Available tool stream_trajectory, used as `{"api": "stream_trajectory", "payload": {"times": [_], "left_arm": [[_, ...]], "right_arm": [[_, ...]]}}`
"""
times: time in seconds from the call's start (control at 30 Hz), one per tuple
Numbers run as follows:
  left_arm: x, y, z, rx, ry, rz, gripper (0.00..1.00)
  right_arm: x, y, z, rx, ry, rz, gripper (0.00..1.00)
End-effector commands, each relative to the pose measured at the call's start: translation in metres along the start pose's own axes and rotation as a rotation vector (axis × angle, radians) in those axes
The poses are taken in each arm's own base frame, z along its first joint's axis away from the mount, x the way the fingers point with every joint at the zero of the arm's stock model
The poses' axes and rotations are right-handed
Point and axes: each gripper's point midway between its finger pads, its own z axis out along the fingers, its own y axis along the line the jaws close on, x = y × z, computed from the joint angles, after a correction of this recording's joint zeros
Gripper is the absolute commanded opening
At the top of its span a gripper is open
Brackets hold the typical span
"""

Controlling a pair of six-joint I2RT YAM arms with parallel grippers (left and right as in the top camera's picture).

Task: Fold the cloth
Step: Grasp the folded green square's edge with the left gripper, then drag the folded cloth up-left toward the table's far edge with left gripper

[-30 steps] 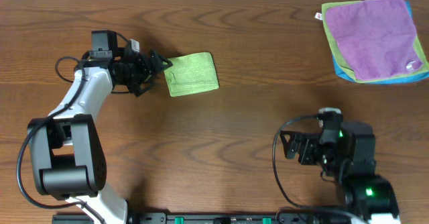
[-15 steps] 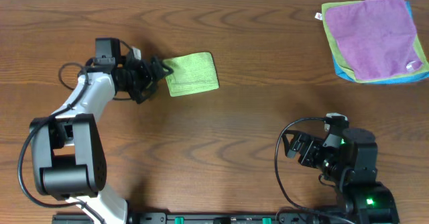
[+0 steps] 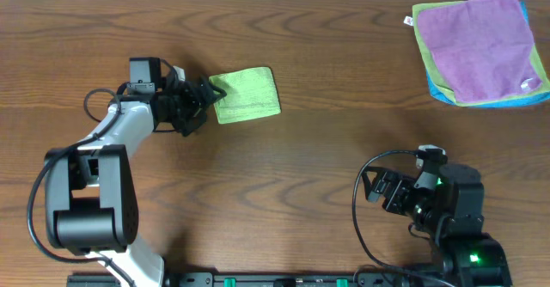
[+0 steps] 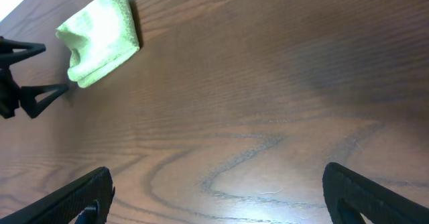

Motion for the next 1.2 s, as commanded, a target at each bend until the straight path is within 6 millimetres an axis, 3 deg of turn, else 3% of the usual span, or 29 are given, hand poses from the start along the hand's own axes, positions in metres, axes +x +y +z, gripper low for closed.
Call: {"api": "stream_trajectory", "payload": {"times": [0.0,0.27,0.43,0.5,0.57,0.7,0.77,0.8,0.97,1.17], "left_arm": [[0.008,0.003,0.014,0.018,0.047,-0.045,0.95],[0.014,0.002,0.032,0.022,0.065,-0.05,0.96],[0.017,0.012,0.049,0.009,0.089,-0.081,0.99],[0.019,0.017,0.055,0.003,0.096,-0.086,0.89],[0.019,0.021,0.059,0.001,0.099,-0.086,0.66],[0.016,0.023,0.065,0.008,0.093,-0.074,0.38],[0.013,0.021,0.065,0.019,0.083,-0.059,0.17],[0.01,0.018,0.065,0.034,0.075,-0.046,0.06],[-0.01,-0.023,0.057,0.191,0.035,0.046,0.06],[-0.069,-0.083,0.02,0.291,-0.103,0.122,0.06]], "right_arm": [[0.0,-0.001,0.0,-0.001,-0.005,0.023,0.99],[0.0,-0.001,0.0,-0.001,-0.005,0.023,0.99],[0.0,-0.001,0.0,-0.001,-0.005,0.023,0.99],[0.0,-0.001,0.0,-0.001,-0.005,0.023,0.99],[0.0,-0.001,0.0,-0.001,-0.005,0.023,0.99],[0.0,-0.001,0.0,-0.001,-0.005,0.023,0.99],[0.0,-0.001,0.0,-0.001,-0.005,0.023,0.99],[0.0,-0.001,0.0,-0.001,-0.005,0.023,0.99],[0.0,-0.001,0.0,-0.001,-0.005,0.023,0.99],[0.0,-0.001,0.0,-0.001,-0.005,0.023,0.99]]}}
